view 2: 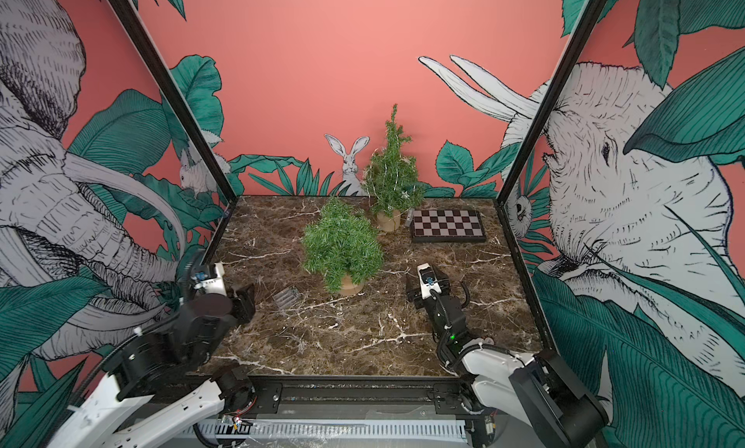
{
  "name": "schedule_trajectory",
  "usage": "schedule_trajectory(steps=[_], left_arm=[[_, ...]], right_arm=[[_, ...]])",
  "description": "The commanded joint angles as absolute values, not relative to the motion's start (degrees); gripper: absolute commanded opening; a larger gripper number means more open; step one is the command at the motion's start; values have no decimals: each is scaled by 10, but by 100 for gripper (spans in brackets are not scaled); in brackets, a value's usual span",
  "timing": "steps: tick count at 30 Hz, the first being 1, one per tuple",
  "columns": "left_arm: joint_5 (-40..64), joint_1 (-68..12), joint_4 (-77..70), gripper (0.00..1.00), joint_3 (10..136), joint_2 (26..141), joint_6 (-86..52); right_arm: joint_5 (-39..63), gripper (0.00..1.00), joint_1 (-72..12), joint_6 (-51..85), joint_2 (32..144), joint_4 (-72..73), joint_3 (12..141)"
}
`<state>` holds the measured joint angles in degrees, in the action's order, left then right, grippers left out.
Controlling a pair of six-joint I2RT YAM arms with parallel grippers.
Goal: Wrap string light around the christmas tree
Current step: Place the christmas tree at the center of the board, then pick up the light string from the center of the board.
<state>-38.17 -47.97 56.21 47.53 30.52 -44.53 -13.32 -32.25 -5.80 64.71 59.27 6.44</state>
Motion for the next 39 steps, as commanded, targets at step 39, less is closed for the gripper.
schedule_trajectory(steps=[39], left_arm=[[-124, -166, 234, 32, 383, 753, -500]], right_arm=[[-126, 84, -325, -27, 695, 645, 81]])
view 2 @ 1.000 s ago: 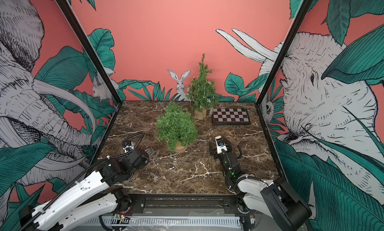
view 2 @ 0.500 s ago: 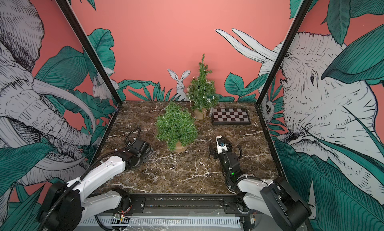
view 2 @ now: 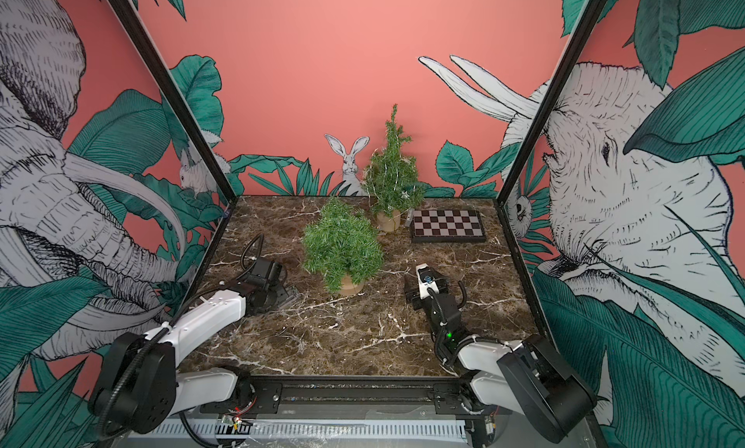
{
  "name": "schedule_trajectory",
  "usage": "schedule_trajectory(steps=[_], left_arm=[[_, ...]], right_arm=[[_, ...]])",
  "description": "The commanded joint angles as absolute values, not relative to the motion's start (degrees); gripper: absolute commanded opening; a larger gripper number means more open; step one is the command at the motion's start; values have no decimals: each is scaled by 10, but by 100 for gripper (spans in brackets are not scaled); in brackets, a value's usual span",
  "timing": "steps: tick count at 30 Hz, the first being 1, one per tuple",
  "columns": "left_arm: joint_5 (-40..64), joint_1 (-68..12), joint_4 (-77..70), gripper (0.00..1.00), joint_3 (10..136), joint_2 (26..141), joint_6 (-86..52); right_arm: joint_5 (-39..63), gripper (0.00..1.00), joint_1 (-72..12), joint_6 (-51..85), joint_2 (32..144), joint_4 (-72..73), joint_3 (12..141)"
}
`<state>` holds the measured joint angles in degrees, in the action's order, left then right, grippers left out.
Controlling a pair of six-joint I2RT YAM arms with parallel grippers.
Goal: Wrap string light around the christmas tree
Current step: Pick up the light string from the center of the board.
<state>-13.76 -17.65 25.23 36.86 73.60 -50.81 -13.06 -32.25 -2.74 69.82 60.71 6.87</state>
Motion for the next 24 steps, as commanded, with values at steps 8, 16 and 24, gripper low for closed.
schedule_trajectory(steps=[8, 16, 24], left_arm=[[-133, -165, 237, 28, 382, 782, -508], [-142, -164, 201, 23, 356, 783, -501], [-153, -157, 190, 17, 343, 781, -493]], right_arm=[[-116, 84, -325, -26, 701, 639, 85], [-99, 83, -325, -25, 706, 646, 85], [-89, 84, -325, -24, 710, 654, 84]])
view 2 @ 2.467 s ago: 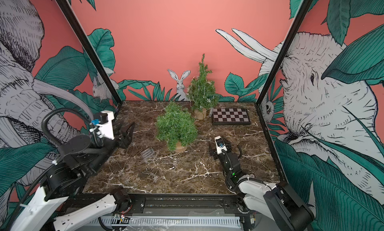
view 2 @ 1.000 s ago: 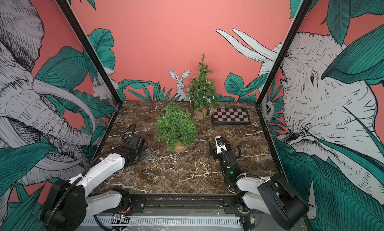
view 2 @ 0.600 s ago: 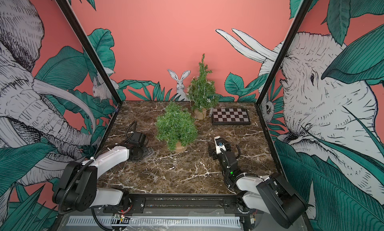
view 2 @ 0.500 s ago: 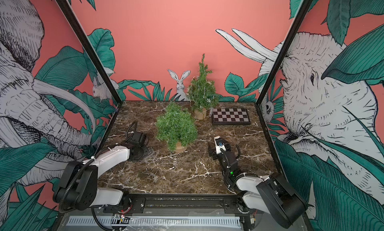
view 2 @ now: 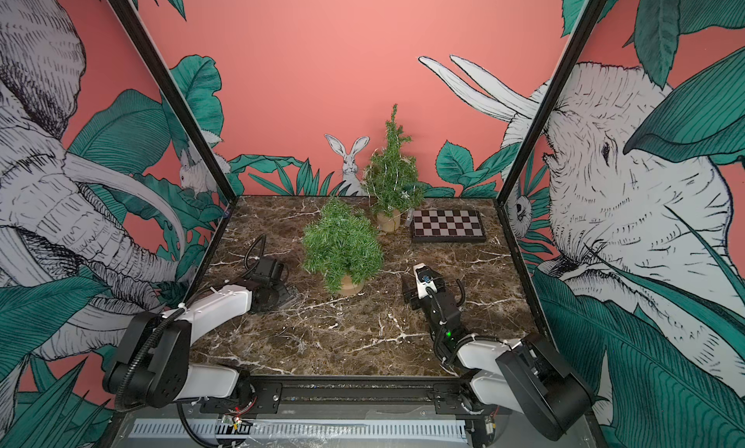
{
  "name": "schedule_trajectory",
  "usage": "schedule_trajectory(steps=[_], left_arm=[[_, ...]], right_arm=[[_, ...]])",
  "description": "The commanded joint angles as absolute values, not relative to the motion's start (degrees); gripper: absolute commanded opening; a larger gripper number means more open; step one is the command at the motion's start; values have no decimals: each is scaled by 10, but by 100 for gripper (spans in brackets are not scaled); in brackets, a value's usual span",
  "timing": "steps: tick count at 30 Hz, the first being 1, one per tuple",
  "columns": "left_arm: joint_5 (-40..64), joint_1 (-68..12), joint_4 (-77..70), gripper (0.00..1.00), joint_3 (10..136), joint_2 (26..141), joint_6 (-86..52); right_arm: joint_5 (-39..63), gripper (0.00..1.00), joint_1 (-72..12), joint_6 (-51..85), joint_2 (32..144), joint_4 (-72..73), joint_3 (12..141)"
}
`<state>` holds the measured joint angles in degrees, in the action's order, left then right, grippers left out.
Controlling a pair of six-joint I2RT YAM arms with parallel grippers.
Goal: Wrap string light around the christmas tree
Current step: Pick up the light string from the center of the board.
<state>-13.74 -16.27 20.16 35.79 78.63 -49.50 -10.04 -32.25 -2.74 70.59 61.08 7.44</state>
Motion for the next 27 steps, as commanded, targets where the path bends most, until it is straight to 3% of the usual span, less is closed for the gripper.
schedule_trajectory(steps=[1, 13, 23, 27], left_arm=[[-151, -156, 189, 16, 343, 781, -494], [-145, -157, 187, 13, 337, 777, -501], [-144, -156, 209, 0, 349, 741, -487], [-154, -157, 242, 0, 362, 701, -461]], right_arm=[[-88, 83, -325, -24, 711, 654, 85], [-84, 84, -325, -24, 718, 663, 85], [-81, 83, -325, -28, 710, 652, 86], [-78, 83, -325, -31, 724, 670, 84]])
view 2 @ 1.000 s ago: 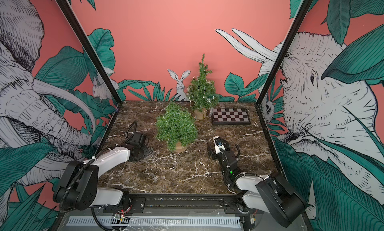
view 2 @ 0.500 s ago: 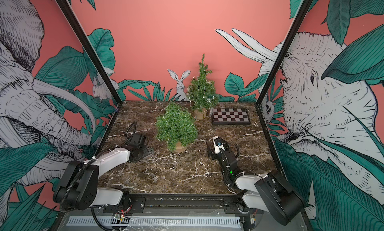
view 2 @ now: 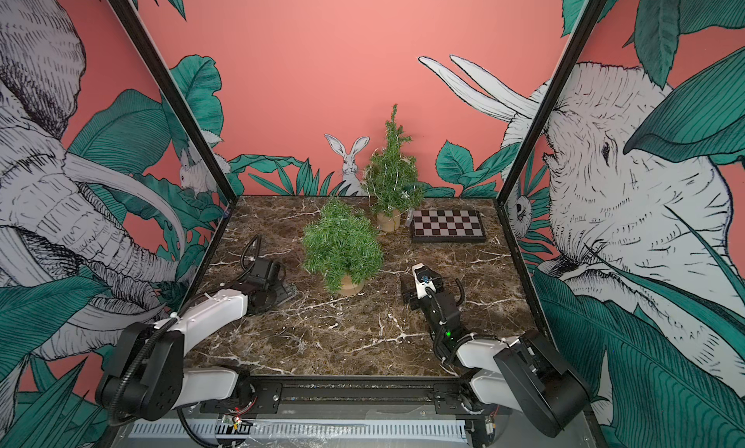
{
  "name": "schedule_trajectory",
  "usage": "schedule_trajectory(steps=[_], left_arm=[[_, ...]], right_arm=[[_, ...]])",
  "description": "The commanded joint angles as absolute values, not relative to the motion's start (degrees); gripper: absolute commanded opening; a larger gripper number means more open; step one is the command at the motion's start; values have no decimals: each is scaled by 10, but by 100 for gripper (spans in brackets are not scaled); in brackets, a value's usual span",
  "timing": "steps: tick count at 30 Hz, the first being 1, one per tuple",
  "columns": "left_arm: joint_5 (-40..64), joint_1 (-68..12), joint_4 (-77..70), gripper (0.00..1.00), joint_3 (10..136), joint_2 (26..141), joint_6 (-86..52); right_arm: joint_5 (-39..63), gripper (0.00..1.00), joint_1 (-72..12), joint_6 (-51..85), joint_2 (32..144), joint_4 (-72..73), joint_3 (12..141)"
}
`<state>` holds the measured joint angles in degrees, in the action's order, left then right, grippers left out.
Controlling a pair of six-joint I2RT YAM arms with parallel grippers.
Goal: Wrap string light around the christmas tree
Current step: Pick up the light string from the center of the board.
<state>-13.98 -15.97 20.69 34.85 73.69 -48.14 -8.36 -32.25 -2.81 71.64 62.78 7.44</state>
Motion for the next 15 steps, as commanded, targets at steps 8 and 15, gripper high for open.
schedule_trajectory(steps=[8, 15], left_arm=[[-175, -157, 280, 0, 373, 493, -314], [-58, -157, 306, 0, 469, 331, -113]], right_arm=[[-69, 84, -325, -33, 727, 694, 78], [17, 83, -331, 45, 666, 694, 82]])
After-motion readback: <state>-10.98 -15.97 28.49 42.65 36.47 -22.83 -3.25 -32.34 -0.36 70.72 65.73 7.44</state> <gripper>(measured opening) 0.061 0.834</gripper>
